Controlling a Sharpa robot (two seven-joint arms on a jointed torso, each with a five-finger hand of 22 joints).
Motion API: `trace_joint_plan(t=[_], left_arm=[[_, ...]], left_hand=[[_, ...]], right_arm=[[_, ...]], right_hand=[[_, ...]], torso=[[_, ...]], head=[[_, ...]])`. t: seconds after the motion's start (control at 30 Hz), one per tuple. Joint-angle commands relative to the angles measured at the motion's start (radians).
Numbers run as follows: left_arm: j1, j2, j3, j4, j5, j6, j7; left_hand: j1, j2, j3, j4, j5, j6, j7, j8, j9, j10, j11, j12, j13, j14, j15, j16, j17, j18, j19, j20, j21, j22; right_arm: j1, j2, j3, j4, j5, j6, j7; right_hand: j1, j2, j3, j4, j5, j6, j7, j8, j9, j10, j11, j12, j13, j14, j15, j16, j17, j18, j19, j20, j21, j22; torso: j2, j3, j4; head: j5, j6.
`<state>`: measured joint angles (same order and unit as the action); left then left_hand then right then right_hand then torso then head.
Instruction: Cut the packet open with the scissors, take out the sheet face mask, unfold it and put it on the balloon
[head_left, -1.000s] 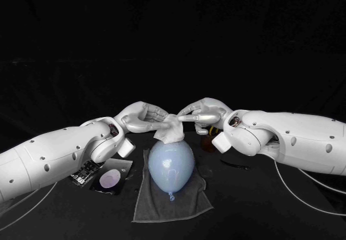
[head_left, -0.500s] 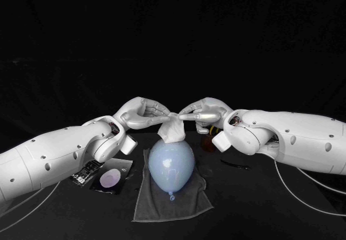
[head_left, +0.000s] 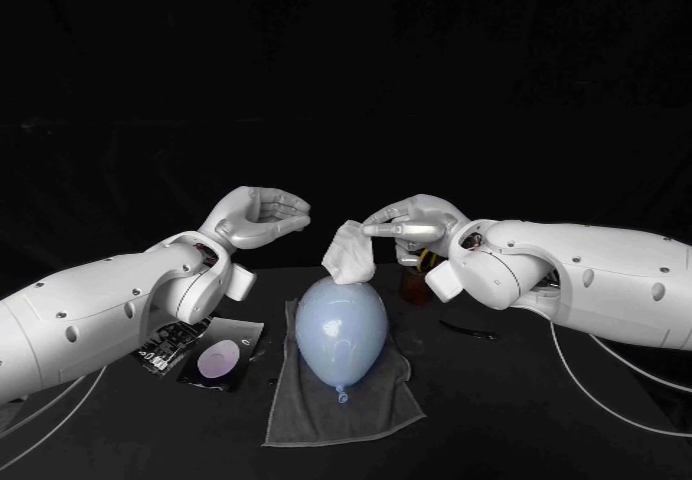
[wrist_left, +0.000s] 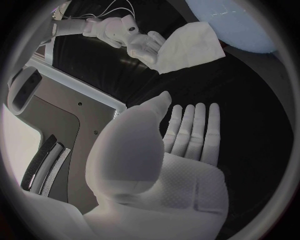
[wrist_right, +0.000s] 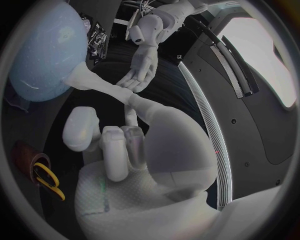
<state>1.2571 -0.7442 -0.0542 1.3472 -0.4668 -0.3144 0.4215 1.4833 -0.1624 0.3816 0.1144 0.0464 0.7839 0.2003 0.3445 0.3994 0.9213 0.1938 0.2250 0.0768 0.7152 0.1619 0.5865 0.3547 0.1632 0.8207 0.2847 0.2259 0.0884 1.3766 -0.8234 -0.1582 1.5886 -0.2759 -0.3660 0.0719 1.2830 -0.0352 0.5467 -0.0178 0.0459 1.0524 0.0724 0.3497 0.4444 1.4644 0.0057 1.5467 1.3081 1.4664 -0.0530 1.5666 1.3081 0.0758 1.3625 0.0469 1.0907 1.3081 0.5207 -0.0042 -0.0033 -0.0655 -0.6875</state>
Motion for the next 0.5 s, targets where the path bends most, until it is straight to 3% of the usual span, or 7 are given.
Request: trace_joint_plan(t=[0.03, 0.07, 0.17, 0.3, 0.4, 0.47, 0.5], left_arm=[[0.000, -0.018, 0.006, 0.030, 0.093, -0.060, -0.011], [-0.001, -0.028, 0.010, 0.046, 0.103, -0.059, -0.018], [-0.002, -0.053, 0.017, 0.096, 0.134, -0.030, -0.053], [-0.003, -0.071, 0.020, 0.148, 0.171, 0.018, -0.105], [-0.005, -0.073, 0.021, 0.179, 0.207, 0.047, -0.151], [-0.005, -0.070, 0.022, 0.192, 0.229, 0.059, -0.184], [-0.005, -0.068, 0.022, 0.195, 0.237, 0.062, -0.195]], left_hand=[[0.009, 0.009, 0.014, 0.004, 0.003, 0.022, 0.027, 0.015, -0.001, 0.044, -0.017, 0.035, 0.013, 0.056, -0.021, 0.054, 0.018, 0.022, 0.045, -0.009, 0.028, 0.013], [0.020, 0.026, 0.023, -0.002, 0.004, 0.071, 0.003, 0.047, 0.008, 0.115, -0.048, 0.088, 0.034, 0.168, -0.061, 0.147, 0.056, 0.024, 0.137, -0.045, 0.095, 0.044], [0.006, 0.058, 0.024, 0.003, 0.005, 0.118, -0.031, 0.075, 0.014, 0.179, -0.089, 0.148, 0.062, 0.281, -0.108, 0.262, 0.106, 0.024, 0.239, -0.105, 0.198, 0.099], [-0.040, 0.073, 0.044, 0.047, 0.003, 0.116, -0.052, 0.077, 0.010, 0.184, -0.115, 0.211, 0.105, 0.401, -0.144, 0.428, 0.192, 0.019, 0.340, -0.172, 0.355, 0.188], [-0.071, 0.075, 0.067, 0.087, 0.003, 0.111, -0.055, 0.083, 0.013, 0.186, -0.124, 0.281, 0.154, 0.517, -0.158, 0.605, 0.425, 0.018, 0.380, -0.191, 0.452, 0.245], [-0.098, 0.075, 0.083, 0.122, 0.007, 0.107, -0.067, 0.089, 0.017, 0.217, -0.142, 0.375, 0.218, 0.646, -0.175, 0.752, 0.661, 0.019, 0.411, -0.209, 0.540, 0.298], [-0.103, 0.077, 0.086, 0.129, 0.005, 0.107, -0.070, 0.091, 0.018, 0.216, -0.139, 0.391, 0.230, 0.659, -0.178, 0.767, 0.692, 0.018, 0.409, -0.210, 0.553, 0.307]], right_arm=[[0.002, -0.005, 0.001, 0.001, 0.049, -0.071, 0.014], [0.002, -0.006, 0.001, 0.002, 0.053, -0.079, 0.014], [0.002, -0.010, 0.001, 0.004, 0.068, -0.107, 0.015], [0.002, -0.012, 0.001, 0.006, 0.079, -0.129, 0.018], [0.002, -0.012, 0.001, 0.008, 0.088, -0.141, 0.021], [0.002, -0.012, 0.001, 0.010, 0.092, -0.147, 0.024], [0.002, -0.012, 0.001, 0.011, 0.094, -0.148, 0.025]], right_hand=[[-0.003, 0.009, 0.008, -0.002, 0.003, 0.007, 0.000, 0.006, 0.036, 0.095, -0.008, 0.002, 0.246, 0.104, -0.009, 0.004, 0.263, 0.020, 0.005, 0.001, 0.002, 0.077], [-0.003, 0.009, 0.008, -0.002, 0.003, 0.007, 0.000, 0.006, 0.036, 0.095, -0.008, 0.002, 0.246, 0.104, -0.009, 0.004, 0.263, 0.020, 0.005, 0.001, 0.002, 0.077], [-0.004, 0.008, 0.009, -0.003, 0.003, 0.007, 0.000, 0.007, 0.036, 0.095, -0.009, 0.001, 0.245, 0.104, -0.009, 0.004, 0.263, 0.020, 0.004, 0.001, 0.001, 0.077], [-0.004, 0.008, 0.009, -0.003, 0.003, 0.007, 0.000, 0.007, 0.036, 0.095, -0.009, 0.001, 0.245, 0.104, -0.009, 0.004, 0.263, 0.020, 0.004, 0.001, 0.001, 0.077], [-0.005, 0.008, 0.010, -0.003, 0.003, 0.007, 0.000, 0.008, 0.037, 0.094, -0.009, 0.000, 0.244, 0.104, -0.010, 0.004, 0.263, 0.020, 0.004, 0.001, 0.001, 0.077], [-0.005, 0.008, 0.010, -0.003, 0.003, 0.007, 0.000, 0.008, 0.037, 0.094, -0.009, 0.000, 0.244, 0.104, -0.010, 0.004, 0.263, 0.020, 0.004, 0.001, 0.001, 0.077], [-0.005, 0.008, 0.010, -0.003, 0.003, 0.007, 0.000, 0.008, 0.037, 0.094, -0.009, 0.000, 0.244, 0.104, -0.010, 0.004, 0.263, 0.020, 0.004, 0.001, 0.001, 0.077]], torso=[[0.001, -0.0016, -0.0001], [0.002, -0.0022, -0.0002], [0.002, -0.0031, 0.0010], [0.000, -0.0034, 0.0022], [0.000, -0.0041, 0.0015], [0.000, -0.0038, 0.0008], [0.000, -0.0033, 0.0006]], head=[[-0.003, 0.003], [-0.004, 0.003], [-0.006, 0.001], [-0.009, -0.001], [-0.009, 0.001], [-0.007, 0.002], [-0.006, 0.002]])
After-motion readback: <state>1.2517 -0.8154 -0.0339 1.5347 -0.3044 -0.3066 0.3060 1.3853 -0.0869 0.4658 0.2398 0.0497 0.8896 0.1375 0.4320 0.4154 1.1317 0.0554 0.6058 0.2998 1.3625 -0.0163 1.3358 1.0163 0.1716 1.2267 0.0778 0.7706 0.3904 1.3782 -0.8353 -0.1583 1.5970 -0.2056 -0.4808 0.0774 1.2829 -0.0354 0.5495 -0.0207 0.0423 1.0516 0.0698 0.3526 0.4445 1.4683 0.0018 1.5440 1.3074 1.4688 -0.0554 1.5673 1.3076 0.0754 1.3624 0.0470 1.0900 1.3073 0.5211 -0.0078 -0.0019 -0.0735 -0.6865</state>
